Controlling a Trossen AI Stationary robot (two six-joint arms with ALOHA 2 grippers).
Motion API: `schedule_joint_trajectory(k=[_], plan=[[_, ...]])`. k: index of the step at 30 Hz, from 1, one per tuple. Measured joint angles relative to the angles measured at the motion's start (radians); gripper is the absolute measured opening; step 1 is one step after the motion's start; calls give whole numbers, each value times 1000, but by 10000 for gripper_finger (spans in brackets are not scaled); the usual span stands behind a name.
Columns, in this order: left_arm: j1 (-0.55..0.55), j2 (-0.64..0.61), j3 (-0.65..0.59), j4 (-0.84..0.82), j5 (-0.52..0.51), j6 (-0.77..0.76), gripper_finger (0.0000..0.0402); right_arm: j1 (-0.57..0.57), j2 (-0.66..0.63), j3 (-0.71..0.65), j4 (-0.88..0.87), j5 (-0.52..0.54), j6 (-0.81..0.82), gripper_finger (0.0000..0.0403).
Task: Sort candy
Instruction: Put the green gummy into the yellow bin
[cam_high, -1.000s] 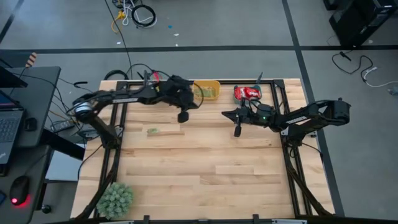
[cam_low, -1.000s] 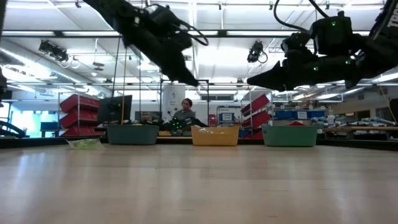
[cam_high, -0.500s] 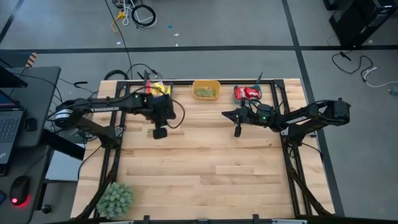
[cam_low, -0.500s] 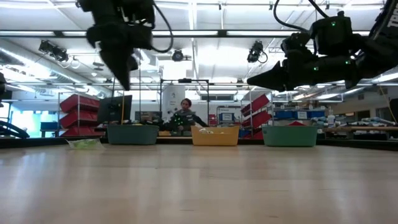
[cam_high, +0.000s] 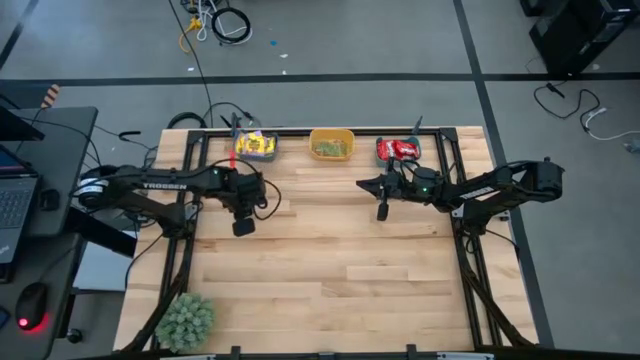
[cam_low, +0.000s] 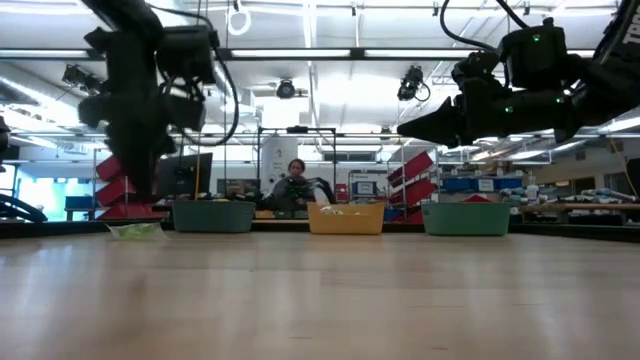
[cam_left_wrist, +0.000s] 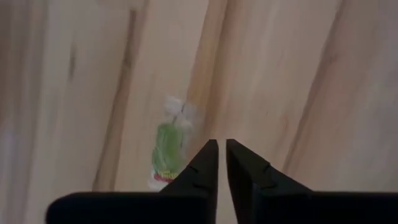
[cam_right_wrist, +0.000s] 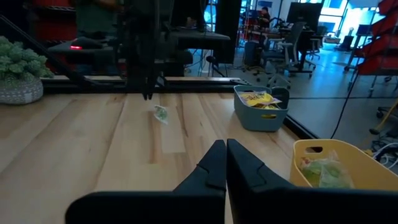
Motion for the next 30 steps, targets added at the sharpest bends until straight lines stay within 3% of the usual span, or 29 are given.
schedule_joint_trajectory(k=[16,30], plan=[[-1,26,-60,128,-83,83,159,1,0,0,-3,0,3,0],[0,38,-108,178,-99,112,172,1,0,0,-8,-1,3,0]])
